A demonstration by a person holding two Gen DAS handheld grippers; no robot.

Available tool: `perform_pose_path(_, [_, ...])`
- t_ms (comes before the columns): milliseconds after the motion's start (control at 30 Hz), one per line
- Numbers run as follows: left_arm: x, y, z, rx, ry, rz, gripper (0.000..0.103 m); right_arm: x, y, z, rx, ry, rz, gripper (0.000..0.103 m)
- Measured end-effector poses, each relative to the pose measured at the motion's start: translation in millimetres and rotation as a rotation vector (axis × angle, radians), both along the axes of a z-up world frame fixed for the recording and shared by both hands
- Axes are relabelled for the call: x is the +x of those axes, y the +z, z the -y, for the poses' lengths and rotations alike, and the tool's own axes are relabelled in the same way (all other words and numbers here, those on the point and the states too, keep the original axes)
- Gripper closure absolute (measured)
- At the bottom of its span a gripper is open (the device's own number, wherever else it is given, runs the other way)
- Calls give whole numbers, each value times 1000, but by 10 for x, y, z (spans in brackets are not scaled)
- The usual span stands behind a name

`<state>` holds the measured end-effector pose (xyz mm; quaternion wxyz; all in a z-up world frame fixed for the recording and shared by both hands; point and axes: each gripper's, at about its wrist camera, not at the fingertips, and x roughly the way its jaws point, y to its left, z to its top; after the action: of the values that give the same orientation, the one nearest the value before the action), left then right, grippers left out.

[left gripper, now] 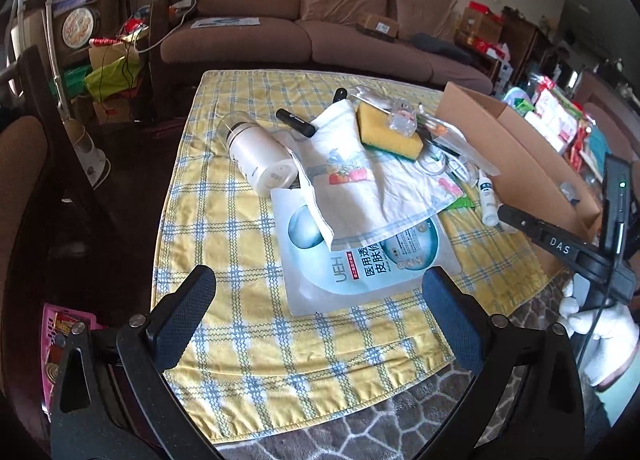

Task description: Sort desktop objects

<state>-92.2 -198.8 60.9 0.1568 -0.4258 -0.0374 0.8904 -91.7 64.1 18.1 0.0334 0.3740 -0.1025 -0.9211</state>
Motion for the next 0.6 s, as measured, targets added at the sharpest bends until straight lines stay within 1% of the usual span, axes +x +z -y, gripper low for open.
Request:
perform_pose_path(67, [-82, -67, -6, 25, 11, 52, 0, -108, -57, -1, 32, 4, 13, 72])
perform_pose_path(133, [-114, -57, -39, 46, 4, 52, 0, -232, -129, 18, 64, 15, 43, 71])
perform_pose_path(200, [-120, -37, -99, 26, -2, 52, 0, -324, -133, 31, 99, 5, 30, 70])
perform_pose_path(267, [-116, -36, -168, 17, -17, 60, 0, -428, -137, 39, 132, -17, 37, 70])
perform_pose_path(333, [-115, -45, -209, 20, -27, 69, 0, -515, -144, 37, 185, -54, 50, 69])
perform_pose_path(400, [-119, -55, -232, 29, -31, 81, 0, -598, -167, 23, 226, -63, 63, 66])
perform_pose_path(433, [-117, -51, -234, 33, -30, 81, 0, -649, -185, 11, 250, -70, 80, 64])
perform_pose_path(467, [-114, -40, -228, 37, -27, 80, 0, -708, -212, -8, 263, -72, 108, 58])
perform_pose_path(533, [-109, -3, -199, 53, -23, 76, 0, -815, -253, -44, 280, -65, 173, 61])
perform_pose_path(567, [-113, 21, -168, 64, -19, 75, 0, -831, -247, -36, 292, -56, 184, 61])
perform_pose_path(600, [-118, 39, -146, 76, -15, 75, 0, -845, -259, -13, 313, -42, 205, 57])
